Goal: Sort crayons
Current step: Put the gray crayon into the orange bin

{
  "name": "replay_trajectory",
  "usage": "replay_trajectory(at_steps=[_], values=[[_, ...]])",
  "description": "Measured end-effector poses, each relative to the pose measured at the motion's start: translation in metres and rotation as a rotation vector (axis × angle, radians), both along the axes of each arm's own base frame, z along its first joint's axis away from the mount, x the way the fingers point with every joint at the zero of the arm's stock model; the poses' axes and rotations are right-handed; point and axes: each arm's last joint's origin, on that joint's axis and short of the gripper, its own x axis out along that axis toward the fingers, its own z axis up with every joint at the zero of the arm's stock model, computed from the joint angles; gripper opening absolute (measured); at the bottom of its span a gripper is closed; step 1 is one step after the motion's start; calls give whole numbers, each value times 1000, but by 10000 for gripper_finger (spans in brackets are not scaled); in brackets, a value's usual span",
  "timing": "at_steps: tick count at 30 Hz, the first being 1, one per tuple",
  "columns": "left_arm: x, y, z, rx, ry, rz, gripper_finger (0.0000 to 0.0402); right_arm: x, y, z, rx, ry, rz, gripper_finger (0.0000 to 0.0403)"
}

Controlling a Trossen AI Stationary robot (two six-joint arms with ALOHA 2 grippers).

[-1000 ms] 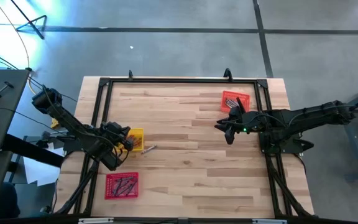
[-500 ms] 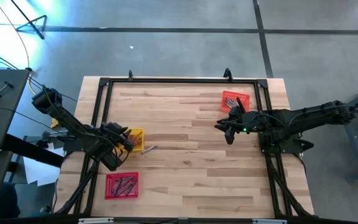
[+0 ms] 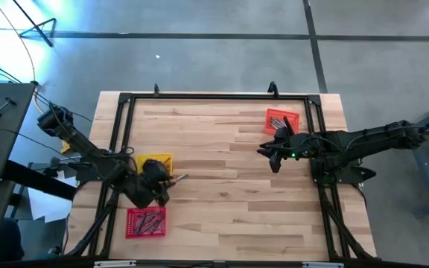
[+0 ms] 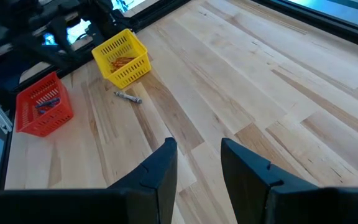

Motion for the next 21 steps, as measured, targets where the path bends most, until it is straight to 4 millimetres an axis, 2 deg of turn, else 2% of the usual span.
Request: replay_trajectory(at_steps=[5, 13, 21], values=[[21, -1, 1, -45, -16, -108, 106, 0, 0, 0, 0, 1, 0, 119], [44, 17, -26, -63, 162, -106, 106, 0, 0, 0, -1, 3, 0, 119], [57, 37, -41, -58, 269, -115, 106, 0, 0, -1, -1, 9, 0, 119]])
